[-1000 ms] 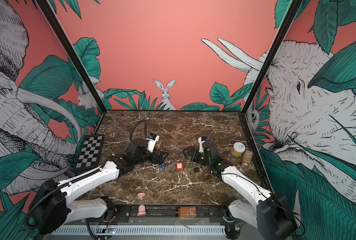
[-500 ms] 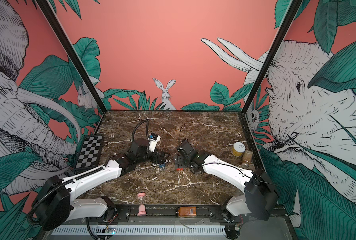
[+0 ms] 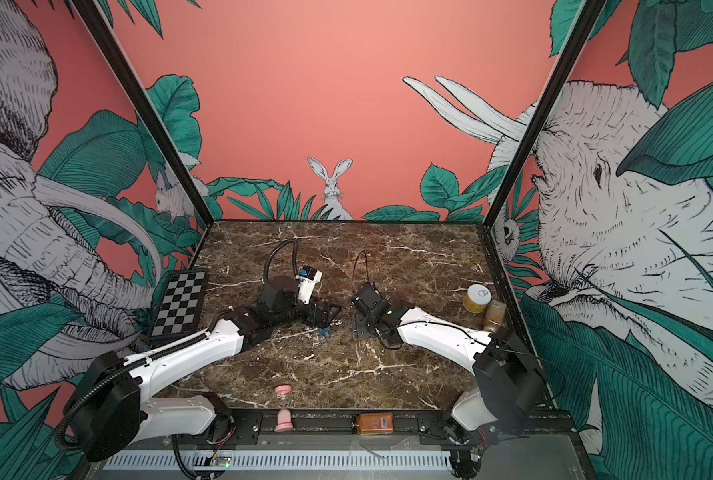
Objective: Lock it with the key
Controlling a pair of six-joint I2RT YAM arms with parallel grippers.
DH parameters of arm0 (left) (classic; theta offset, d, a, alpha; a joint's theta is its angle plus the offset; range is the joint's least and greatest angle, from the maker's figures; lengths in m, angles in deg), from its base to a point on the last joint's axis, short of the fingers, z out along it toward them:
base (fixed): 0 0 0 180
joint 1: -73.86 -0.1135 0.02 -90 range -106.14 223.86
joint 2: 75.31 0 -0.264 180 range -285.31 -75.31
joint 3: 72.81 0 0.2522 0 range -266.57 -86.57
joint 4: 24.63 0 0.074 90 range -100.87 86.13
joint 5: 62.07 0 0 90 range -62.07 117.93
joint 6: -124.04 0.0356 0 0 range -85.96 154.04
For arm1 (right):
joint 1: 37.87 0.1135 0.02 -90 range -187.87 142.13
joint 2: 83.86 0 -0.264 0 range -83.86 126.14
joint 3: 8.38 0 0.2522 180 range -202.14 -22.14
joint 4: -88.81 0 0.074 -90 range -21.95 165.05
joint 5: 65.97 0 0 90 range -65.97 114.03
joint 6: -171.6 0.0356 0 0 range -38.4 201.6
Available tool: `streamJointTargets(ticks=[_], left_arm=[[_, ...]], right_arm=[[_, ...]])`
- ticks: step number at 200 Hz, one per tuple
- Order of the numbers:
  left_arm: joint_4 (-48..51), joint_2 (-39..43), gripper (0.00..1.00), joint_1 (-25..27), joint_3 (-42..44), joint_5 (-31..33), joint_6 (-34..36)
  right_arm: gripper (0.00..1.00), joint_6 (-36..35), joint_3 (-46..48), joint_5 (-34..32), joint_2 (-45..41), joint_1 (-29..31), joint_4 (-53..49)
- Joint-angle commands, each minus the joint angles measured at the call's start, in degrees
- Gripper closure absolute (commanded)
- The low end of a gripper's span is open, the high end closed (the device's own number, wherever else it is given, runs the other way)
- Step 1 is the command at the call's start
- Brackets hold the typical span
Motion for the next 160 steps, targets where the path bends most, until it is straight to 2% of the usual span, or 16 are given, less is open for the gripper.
streamJointTargets(ticks=[1,65,75,91,107,160], left_arm=[[-1.0,0.7,0.03,-0.9,0.2,-1.4,-1.9],[-3.0,-0.1,0.03,-3.8,2.2,-3.3,-4.5],[-3.0,0.1,0.03,-4.0,2.4,-3.4,-4.8],[-3.0,0.2,0.03,-4.2,2.7,-3.6,-4.9],[-2.9,0.6,0.03,-4.3,3.0,-3.7,-4.9],[-2.7,1.0,0.03,-4.8,3.6,-3.9,-4.9]], right_arm=[[0.24,0.7,-0.3,0.6,1.0,0.4,0.9],[0.25,1.7,-1.9,1.8,5.0,1.4,2.1],[0.30,1.8,-2.4,2.0,6.1,1.7,2.6],[0.32,1.8,-3.2,2.2,8.5,2.0,2.7],[0.42,1.7,-3.9,2.5,10.3,2.2,3.0],[0.43,1.6,-6.2,1.3,14.3,2.3,0.4]])
